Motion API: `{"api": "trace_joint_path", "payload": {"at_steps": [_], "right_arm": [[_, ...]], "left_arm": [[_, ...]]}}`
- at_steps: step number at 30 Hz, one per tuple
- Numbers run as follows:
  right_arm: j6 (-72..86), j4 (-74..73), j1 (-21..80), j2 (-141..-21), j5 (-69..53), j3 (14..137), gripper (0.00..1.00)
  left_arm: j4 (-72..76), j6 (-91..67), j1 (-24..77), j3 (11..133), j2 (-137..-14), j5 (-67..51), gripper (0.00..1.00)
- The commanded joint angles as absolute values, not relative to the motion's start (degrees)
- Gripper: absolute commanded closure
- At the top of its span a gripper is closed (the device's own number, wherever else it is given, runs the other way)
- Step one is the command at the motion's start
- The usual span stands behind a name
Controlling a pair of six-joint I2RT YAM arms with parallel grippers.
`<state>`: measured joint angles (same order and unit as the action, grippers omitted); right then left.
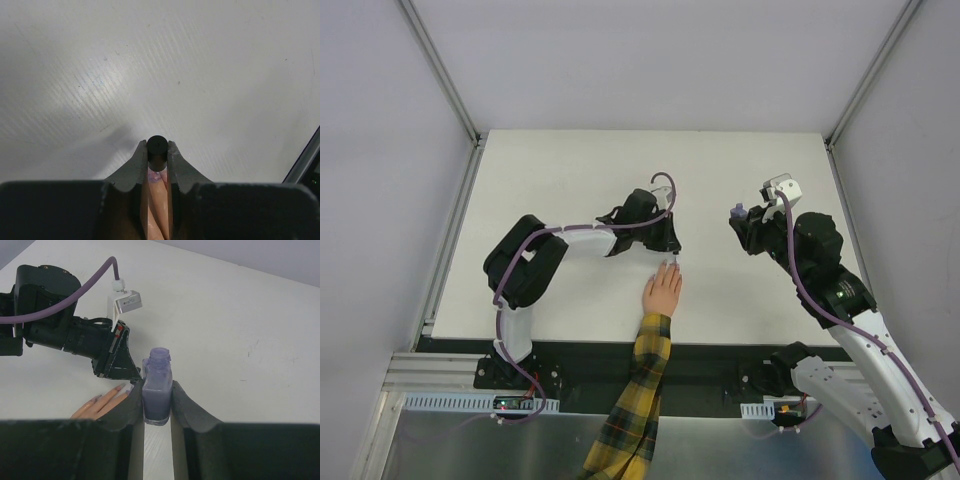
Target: Paint the nails
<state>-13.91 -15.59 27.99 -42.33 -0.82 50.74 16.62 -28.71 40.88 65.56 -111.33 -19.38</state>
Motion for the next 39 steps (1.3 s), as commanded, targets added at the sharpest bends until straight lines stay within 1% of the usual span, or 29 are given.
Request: {"api": "trace_joint_path", "payload": {"at_steps": [1, 39], "right_arm": [[-13.2, -12.2, 27.8, -42.2, -1.2, 51.1, 0.99], [-13.0, -12.5, 27.7, -42.2, -1.6, 51.4, 1.00]], "left_arm": [[16.9, -27.6, 39.7, 66.4, -111.4, -19.5, 1.00], [16.4, -28.5, 41.3, 69.0, -113.2, -22.8, 1.00]]}}
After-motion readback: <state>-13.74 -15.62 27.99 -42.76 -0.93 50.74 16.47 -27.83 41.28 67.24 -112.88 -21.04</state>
